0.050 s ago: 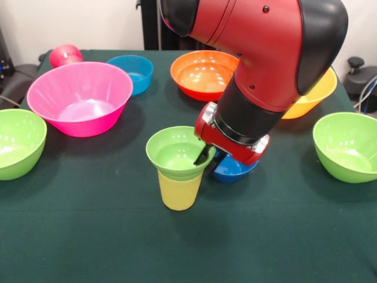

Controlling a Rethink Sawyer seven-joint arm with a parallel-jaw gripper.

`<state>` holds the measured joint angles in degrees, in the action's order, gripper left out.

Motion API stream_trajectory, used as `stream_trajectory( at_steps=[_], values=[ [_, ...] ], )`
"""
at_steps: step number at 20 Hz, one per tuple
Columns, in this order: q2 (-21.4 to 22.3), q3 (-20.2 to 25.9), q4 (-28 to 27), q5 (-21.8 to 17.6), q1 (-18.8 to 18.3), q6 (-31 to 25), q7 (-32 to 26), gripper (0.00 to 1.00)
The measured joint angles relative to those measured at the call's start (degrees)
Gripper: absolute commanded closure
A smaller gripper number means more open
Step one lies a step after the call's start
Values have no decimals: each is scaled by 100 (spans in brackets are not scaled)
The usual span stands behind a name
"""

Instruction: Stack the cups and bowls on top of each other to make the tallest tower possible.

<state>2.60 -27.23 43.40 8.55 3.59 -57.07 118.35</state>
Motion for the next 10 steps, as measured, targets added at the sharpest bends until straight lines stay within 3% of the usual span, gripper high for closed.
stream_trajectory(
  at_steps=[10],
  values=[
    [-123, 0, -2, -57, -16, 1, 0, 0]
  ],
)
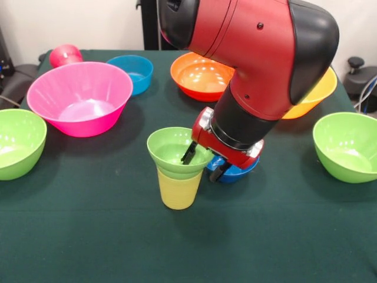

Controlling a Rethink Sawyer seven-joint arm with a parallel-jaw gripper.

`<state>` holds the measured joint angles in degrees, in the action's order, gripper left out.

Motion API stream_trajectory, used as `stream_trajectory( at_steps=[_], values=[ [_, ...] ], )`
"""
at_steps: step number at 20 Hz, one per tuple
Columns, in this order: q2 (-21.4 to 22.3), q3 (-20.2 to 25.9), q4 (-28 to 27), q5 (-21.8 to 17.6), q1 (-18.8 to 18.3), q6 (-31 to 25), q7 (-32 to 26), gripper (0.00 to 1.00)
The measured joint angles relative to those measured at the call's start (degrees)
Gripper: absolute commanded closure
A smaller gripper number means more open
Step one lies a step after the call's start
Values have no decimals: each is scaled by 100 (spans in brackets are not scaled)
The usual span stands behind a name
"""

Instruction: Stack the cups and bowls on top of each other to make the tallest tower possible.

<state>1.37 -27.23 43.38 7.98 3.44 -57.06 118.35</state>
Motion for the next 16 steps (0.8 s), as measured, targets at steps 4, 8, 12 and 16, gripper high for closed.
stream_trajectory(
  at_steps=[4, 8, 12, 16],
  values=[
    [-2, 1, 1, -42, -19, -1, 0, 0],
    [-4, 2, 1, -64, -46, -1, 0, 0],
    [-1, 12, 0, -73, -74, -1, 0, 0],
    [11, 40, 0, -75, -101, -1, 0, 0]
  ],
)
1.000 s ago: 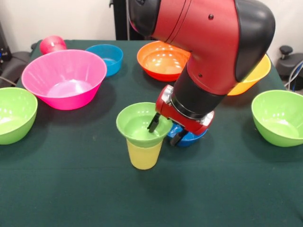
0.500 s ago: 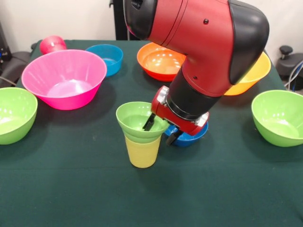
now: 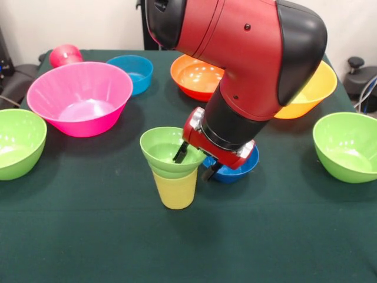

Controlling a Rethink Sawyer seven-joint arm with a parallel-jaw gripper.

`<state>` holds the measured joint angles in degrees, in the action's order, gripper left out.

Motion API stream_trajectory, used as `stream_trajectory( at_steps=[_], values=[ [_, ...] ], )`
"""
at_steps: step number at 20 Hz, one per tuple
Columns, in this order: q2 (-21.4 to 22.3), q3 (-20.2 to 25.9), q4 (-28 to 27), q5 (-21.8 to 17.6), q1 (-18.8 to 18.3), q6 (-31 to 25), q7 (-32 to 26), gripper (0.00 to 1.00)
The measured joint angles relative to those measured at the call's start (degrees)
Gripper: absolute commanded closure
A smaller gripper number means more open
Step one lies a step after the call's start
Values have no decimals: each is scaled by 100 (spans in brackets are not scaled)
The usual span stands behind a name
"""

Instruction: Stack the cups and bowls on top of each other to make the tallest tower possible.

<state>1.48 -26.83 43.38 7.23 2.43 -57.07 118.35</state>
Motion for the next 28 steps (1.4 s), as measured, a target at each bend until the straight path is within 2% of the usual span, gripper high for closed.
stream_trajectory(
  at_steps=[10, 28],
  values=[
    [99, 263, 2, -6, -93, -1, 0, 0],
    [173, 445, 25, -8, -185, -36, 0, 0]
  ],
)
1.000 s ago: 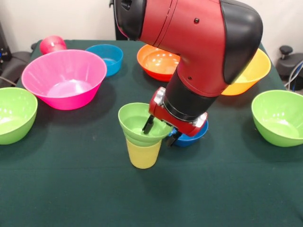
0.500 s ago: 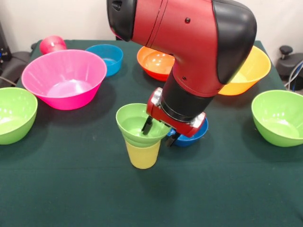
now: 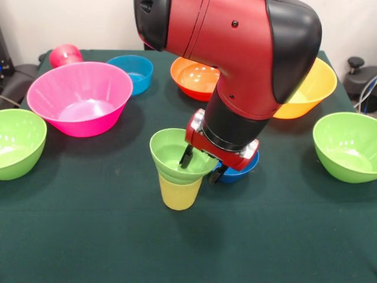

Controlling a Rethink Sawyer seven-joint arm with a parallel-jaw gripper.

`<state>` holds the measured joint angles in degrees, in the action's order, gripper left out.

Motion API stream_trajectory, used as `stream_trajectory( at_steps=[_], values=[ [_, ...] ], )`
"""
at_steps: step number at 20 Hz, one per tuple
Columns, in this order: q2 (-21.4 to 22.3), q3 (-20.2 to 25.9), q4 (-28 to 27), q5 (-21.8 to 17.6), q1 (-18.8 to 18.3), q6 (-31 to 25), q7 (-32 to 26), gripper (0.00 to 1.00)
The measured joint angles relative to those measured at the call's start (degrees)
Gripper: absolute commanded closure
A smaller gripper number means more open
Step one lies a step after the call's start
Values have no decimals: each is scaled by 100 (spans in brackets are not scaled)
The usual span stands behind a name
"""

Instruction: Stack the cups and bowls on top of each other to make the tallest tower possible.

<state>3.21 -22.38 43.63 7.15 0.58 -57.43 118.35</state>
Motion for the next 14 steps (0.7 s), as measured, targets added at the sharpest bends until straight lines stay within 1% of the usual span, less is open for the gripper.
stream_trajectory(
  at_steps=[14],
  values=[
    [142, 453, 2, 1, -159, -75, 0, 0]
  ],
)
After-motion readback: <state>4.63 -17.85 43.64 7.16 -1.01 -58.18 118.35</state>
